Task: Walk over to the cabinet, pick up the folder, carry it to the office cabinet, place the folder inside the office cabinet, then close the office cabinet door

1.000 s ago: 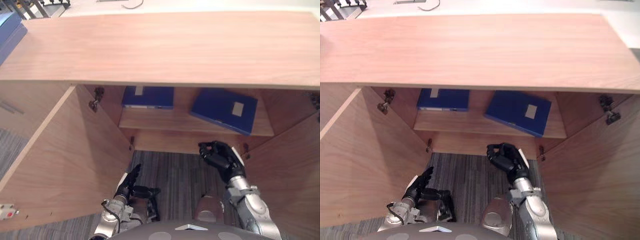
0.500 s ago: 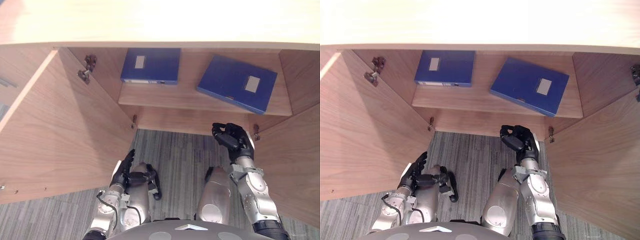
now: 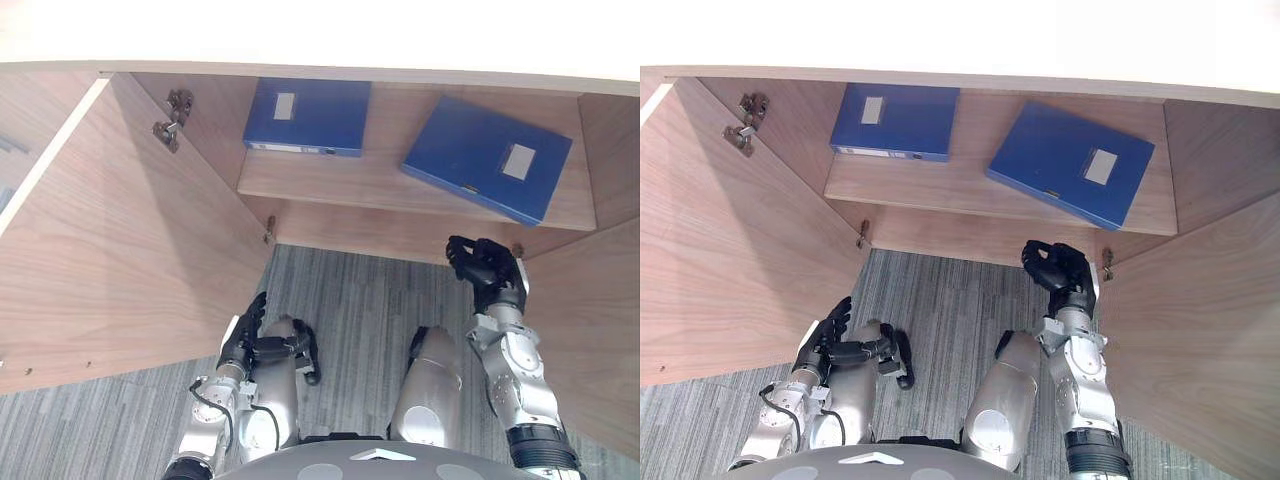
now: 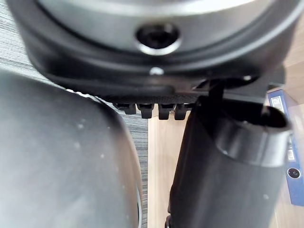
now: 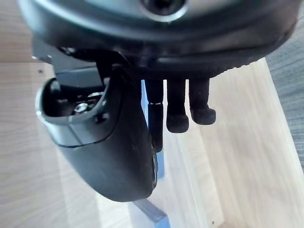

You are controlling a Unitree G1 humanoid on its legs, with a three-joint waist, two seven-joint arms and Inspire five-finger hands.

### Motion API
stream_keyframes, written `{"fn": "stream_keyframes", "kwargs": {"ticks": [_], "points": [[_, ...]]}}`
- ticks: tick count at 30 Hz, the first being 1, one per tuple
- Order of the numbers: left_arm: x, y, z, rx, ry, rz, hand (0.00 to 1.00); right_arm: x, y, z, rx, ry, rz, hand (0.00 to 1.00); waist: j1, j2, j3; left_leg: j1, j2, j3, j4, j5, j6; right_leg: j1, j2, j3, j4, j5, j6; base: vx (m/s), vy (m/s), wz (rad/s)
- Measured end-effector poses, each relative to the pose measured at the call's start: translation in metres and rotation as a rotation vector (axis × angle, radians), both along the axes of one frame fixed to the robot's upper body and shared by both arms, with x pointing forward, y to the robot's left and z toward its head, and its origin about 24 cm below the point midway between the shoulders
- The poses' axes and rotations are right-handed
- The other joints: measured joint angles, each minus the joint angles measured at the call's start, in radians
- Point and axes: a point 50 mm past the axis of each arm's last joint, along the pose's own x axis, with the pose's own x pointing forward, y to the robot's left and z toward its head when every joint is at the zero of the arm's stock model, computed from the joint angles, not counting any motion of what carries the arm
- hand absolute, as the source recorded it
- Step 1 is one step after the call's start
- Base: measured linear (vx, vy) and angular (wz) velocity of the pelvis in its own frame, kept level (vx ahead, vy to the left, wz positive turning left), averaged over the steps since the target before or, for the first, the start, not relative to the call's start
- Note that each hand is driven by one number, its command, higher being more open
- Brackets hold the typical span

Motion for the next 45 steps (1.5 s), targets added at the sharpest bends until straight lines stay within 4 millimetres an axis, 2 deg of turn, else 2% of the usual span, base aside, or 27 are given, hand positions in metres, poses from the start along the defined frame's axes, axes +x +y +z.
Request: {"fn": "stream_keyframes", "kwargs": {"ticks": [5, 11, 15, 22, 34, 42, 45], "points": [[0.003, -0.002, 0.004, -0.005, -0.022, -0.004, 1.0, 0.012, -0.014, 0.021, -0.005, -0.088, -0.089, 0.0, 0.006, 0.005, 0.026, 0.004, -0.002, -0.003, -0.007, 0.005, -0.003, 0.006, 0.0, -0.003, -0.001, -0.001, -0.001, 0.0, -0.001, 0.01], [0.004, -0.002, 0.004, -0.011, -0.026, -0.003, 1.0, 0.01, -0.036, 0.016, 0.0, -0.069, -0.209, 0.0, 0.008, 0.011, 0.029, -0.004, -0.014, -0.018, -0.003, 0.005, -0.006, 0.007, 0.0, 0.01, 0.012, -0.009, 0.001, -0.01, -0.011, 0.09], [0.004, -0.002, 0.005, -0.017, -0.027, -0.002, 1.0, 0.007, -0.043, 0.018, 0.003, -0.078, -0.248, 0.0, 0.01, 0.013, 0.03, -0.012, -0.011, -0.024, 0.014, 0.003, -0.009, 0.0, 0.0, 0.013, 0.034, -0.02, -0.003, -0.02, -0.009, 0.01], [0.005, -0.003, 0.006, -0.046, -0.034, 0.004, 1.0, 0.008, -0.052, 0.024, 0.003, -0.098, -0.264, 0.0, 0.013, 0.034, 0.036, -0.058, 0.002, -0.035, 0.051, 0.002, -0.011, -0.042, 0.001, 0.014, 0.081, -0.036, -0.016, -0.03, -0.022, 0.02], [0.006, -0.007, 0.009, -0.053, -0.049, -0.01, 1.0, 0.01, -0.063, 0.036, 0.036, -0.149, -0.329, 0.0, 0.029, 0.04, 0.034, -0.082, 0.006, -0.048, 0.056, 0.008, -0.016, -0.057, 0.001, 0.0, 0.095, -0.042, -0.025, 0.0, -0.009, 0.02], [0.005, -0.007, 0.009, -0.081, -0.049, 0.01, 1.0, 0.026, -0.059, 0.051, 0.048, -0.208, -0.316, 0.0, 0.037, 0.043, 0.032, -0.104, 0.005, -0.053, 0.065, 0.01, -0.015, -0.076, 0.0, -0.001, 0.104, -0.043, -0.026, 0.0, 0.0, 0.01], [0.005, -0.008, 0.01, -0.089, -0.053, 0.009, 1.0, 0.031, -0.072, 0.054, 0.018, -0.184, -0.328, 0.0, 0.041, 0.044, 0.033, -0.111, 0.002, -0.058, 0.047, 0.02, -0.014, -0.082, 0.0, -0.008, 0.101, -0.043, -0.026, -0.01, -0.036, 0.06]]}}
